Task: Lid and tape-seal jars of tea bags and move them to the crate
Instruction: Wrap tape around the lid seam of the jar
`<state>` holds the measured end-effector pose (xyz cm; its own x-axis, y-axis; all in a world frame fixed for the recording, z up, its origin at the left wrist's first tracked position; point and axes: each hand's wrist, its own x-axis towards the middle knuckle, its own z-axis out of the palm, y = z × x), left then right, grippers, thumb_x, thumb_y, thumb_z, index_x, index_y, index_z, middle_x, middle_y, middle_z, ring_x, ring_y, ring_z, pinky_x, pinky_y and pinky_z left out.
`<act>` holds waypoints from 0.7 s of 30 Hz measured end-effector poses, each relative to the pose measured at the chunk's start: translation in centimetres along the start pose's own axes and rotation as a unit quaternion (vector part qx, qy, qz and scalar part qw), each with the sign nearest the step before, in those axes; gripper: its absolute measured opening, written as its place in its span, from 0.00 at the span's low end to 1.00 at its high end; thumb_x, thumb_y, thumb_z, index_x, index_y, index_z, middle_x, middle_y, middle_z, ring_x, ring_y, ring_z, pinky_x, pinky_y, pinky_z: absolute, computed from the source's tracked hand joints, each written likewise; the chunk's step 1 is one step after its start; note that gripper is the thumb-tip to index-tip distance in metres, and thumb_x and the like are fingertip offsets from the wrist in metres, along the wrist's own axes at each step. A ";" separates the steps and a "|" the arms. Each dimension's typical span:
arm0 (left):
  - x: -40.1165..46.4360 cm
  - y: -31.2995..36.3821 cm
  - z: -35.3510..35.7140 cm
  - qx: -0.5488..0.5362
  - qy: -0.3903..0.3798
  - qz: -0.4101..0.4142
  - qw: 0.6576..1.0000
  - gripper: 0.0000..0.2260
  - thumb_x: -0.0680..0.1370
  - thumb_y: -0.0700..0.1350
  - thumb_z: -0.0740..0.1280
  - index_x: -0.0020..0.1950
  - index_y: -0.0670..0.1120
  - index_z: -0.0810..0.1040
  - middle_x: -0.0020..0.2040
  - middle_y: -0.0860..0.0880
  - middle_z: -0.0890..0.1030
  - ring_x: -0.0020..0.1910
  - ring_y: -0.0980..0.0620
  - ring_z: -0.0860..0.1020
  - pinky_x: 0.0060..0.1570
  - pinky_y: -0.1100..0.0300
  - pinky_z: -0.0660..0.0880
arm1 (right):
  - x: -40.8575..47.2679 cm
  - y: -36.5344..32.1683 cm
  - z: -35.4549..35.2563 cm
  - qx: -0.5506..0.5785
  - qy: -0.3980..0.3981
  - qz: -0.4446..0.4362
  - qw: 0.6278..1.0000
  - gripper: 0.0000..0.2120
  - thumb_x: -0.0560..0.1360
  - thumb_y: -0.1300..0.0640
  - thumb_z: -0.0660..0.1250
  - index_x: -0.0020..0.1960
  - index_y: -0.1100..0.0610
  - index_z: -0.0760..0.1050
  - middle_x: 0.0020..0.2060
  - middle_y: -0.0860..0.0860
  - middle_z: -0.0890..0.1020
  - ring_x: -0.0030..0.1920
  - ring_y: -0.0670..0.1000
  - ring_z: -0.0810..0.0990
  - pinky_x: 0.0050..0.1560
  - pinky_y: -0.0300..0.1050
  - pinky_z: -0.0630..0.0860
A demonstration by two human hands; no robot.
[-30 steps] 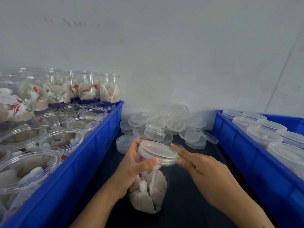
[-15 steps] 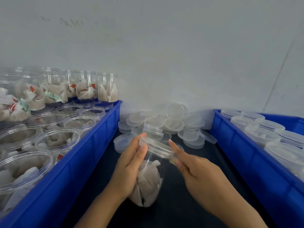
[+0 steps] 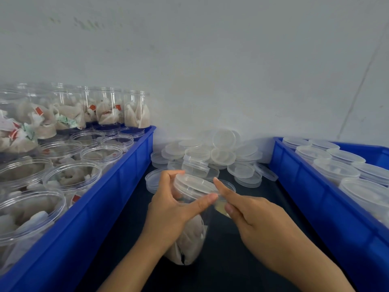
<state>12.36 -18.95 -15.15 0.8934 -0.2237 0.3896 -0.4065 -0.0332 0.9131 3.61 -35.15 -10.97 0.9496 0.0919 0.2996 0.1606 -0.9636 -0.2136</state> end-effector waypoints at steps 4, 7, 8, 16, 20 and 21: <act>0.1 0.1 0.2 0.006 0.031 0.011 0.999 0.31 0.53 0.70 0.75 0.51 0.67 0.68 0.52 0.68 0.77 0.49 0.65 0.80 0.51 0.58 0.79 | -0.4 -0.2 -1.1 -0.006 0.000 0.012 1.000 0.27 0.83 0.44 0.46 0.75 0.34 0.35 0.38 0.41 0.73 0.40 0.42 0.73 0.43 0.38 0.72; 0.0 0.0 0.3 0.017 0.040 0.013 0.999 0.31 0.52 0.72 0.74 0.51 0.69 0.66 0.52 0.71 0.75 0.48 0.67 0.78 0.48 0.62 0.77 | -0.3 -0.2 -1.2 -0.025 -0.018 0.030 0.999 0.28 0.83 0.44 0.46 0.75 0.38 0.32 0.40 0.43 0.74 0.43 0.42 0.74 0.48 0.39 0.74; 0.1 0.0 0.3 0.019 0.041 0.012 0.999 0.32 0.52 0.72 0.73 0.51 0.70 0.66 0.51 0.72 0.75 0.48 0.68 0.78 0.46 0.63 0.76 | -0.2 -0.2 -1.1 -0.024 -0.025 0.033 0.999 0.28 0.83 0.44 0.46 0.75 0.38 0.32 0.41 0.43 0.74 0.43 0.43 0.74 0.49 0.39 0.74; 0.7 -0.6 -0.4 -0.003 0.000 0.003 1.000 0.35 0.51 0.71 0.75 0.54 0.65 0.70 0.50 0.67 0.78 0.49 0.64 0.79 0.46 0.65 0.77 | 0.6 0.2 0.6 -0.001 -0.012 0.007 1.000 0.26 0.83 0.45 0.46 0.76 0.35 0.37 0.41 0.41 0.70 0.43 0.43 0.72 0.48 0.42 0.73; 0.9 -0.7 -0.8 -0.021 -0.020 0.006 1.000 0.36 0.53 0.66 0.77 0.57 0.59 0.71 0.51 0.65 0.79 0.50 0.62 0.80 0.45 0.68 0.77 | 0.7 0.2 1.2 -0.019 0.017 -0.006 1.000 0.26 0.84 0.46 0.46 0.75 0.34 0.36 0.45 0.42 0.74 0.45 0.44 0.74 0.47 0.43 0.75; 0.9 -0.7 -0.8 -0.028 -0.024 0.006 0.999 0.35 0.54 0.65 0.77 0.58 0.58 0.71 0.50 0.64 0.79 0.49 0.62 0.80 0.45 0.68 0.77 | 0.7 0.2 1.3 -0.027 0.028 -0.004 0.999 0.26 0.84 0.46 0.46 0.75 0.34 0.36 0.46 0.42 0.74 0.45 0.44 0.74 0.46 0.42 0.74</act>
<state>13.58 -18.33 -15.36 0.8783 -0.2699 0.3947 -0.4037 0.0238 0.9146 4.70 -34.91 -12.04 0.9316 0.0866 0.3530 0.1519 -0.9751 -0.1617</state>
